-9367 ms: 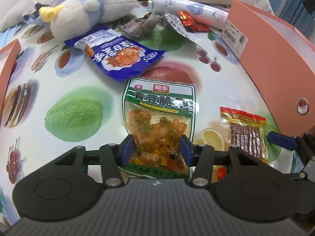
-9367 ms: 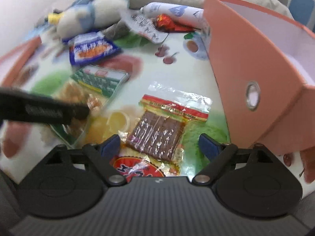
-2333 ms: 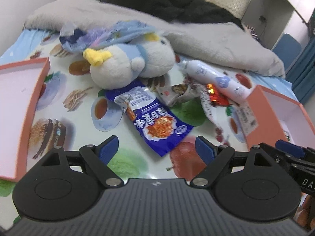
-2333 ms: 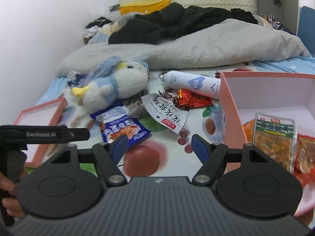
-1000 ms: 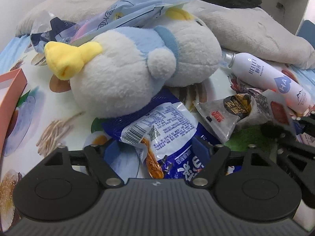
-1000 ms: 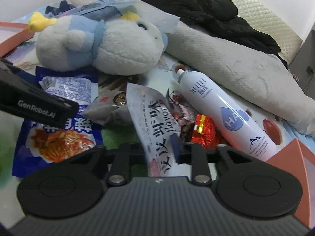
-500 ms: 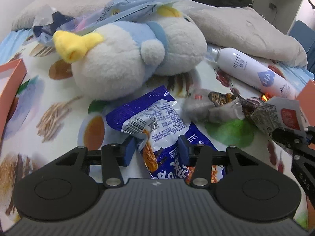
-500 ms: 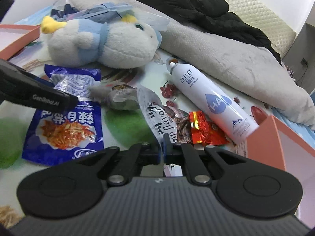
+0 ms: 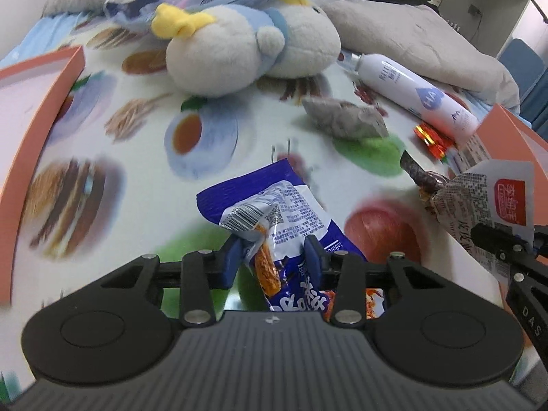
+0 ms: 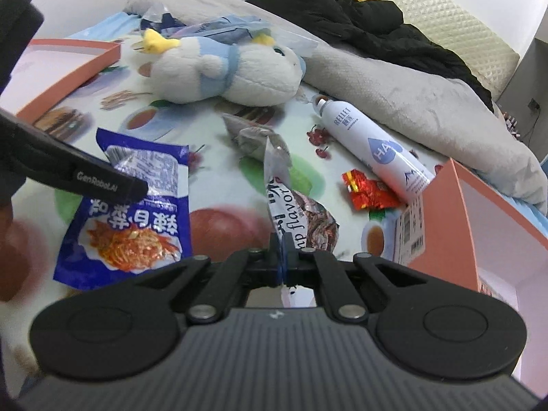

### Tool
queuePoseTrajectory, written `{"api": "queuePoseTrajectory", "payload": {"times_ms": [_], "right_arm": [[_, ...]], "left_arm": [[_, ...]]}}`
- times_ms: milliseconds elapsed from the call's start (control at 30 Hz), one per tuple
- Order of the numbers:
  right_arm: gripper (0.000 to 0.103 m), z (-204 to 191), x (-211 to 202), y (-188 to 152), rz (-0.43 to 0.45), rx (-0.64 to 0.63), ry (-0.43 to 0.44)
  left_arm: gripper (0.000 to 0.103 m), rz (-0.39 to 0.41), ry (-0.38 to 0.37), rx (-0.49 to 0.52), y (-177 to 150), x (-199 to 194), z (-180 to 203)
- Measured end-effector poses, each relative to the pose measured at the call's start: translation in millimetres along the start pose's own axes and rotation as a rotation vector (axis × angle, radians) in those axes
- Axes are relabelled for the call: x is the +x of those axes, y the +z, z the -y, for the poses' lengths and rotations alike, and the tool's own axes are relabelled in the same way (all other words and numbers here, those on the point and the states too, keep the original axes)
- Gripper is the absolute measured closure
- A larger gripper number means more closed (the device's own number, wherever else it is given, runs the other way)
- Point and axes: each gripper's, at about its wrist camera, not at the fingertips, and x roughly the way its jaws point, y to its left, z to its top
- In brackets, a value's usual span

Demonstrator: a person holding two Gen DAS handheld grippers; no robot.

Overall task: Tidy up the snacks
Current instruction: 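Lift and carry both held packets over the pink box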

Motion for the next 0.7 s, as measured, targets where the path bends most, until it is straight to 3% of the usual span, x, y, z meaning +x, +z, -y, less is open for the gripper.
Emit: {"api": "queuePoseTrajectory", "payload": {"times_ms": [233, 700], "right_arm": [[0.1, -8, -28, -21, -0.002, 0.004, 0.004], [0.1, 24, -51, -58, -0.054, 0.387, 0.134]], "left_arm": [[0.06, 0.011, -0.014, -0.032, -27, -31, 9], [0.066, 0.043, -0.02, -0.077, -57, -67, 25]]}}
